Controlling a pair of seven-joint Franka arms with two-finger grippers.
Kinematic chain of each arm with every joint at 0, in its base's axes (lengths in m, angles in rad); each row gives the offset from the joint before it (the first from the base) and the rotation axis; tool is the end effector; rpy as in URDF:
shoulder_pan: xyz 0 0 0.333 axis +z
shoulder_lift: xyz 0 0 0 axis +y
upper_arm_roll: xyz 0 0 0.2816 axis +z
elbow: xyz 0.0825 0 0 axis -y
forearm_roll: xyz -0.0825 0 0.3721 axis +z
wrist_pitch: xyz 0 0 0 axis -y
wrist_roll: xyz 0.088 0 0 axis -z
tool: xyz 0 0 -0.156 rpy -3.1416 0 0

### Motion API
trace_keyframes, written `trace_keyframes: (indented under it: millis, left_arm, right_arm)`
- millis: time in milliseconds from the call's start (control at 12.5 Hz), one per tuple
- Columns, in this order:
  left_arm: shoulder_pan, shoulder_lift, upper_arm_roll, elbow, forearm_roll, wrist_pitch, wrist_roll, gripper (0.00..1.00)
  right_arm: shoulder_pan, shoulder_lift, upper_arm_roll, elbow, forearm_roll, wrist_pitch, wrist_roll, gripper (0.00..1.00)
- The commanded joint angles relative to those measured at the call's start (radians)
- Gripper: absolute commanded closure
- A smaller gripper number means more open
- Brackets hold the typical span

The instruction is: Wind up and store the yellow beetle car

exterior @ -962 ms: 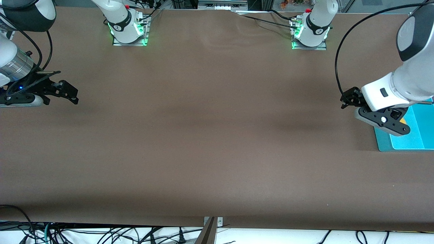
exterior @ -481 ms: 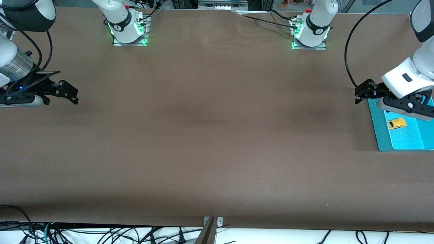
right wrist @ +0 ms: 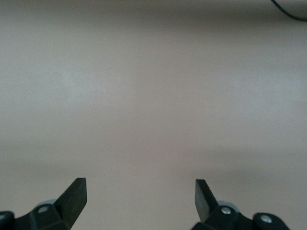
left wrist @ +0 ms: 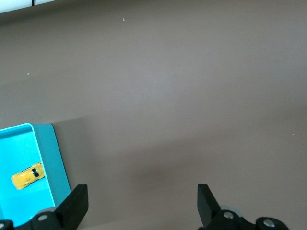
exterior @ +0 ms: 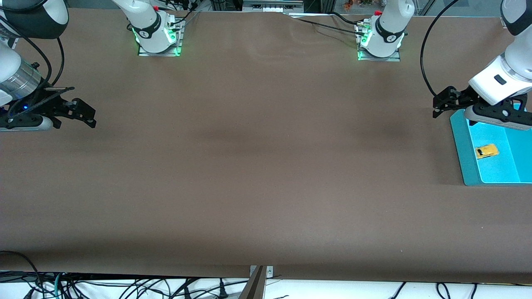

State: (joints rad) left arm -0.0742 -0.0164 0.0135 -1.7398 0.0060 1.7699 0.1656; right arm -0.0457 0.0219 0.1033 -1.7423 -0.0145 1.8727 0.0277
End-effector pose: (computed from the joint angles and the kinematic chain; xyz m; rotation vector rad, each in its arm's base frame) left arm 0.5524 -0.0327 0.4892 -3.1124 0.3553 -0.0723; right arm 0.5732 0.0309 0.4767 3.1293 0.0521 0.1708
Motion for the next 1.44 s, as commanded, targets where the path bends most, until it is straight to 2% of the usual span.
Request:
trace_keyframes:
  millis: [0, 1363]
  left_arm:
    - [0.022, -0.031, -0.026, -0.030, 0.023, 0.013, -0.015, 0.00]
    - [0.030, -0.028, -0.030, -0.024, 0.022, 0.000, -0.028, 0.00]
  right_arm:
    - [0.003, 0.006, -0.004, 0.017, 0.005, -0.010, 0.000, 0.00]
    - [0.004, 0.001, -0.005, 0.040, 0.011, -0.043, 0.000, 0.00]
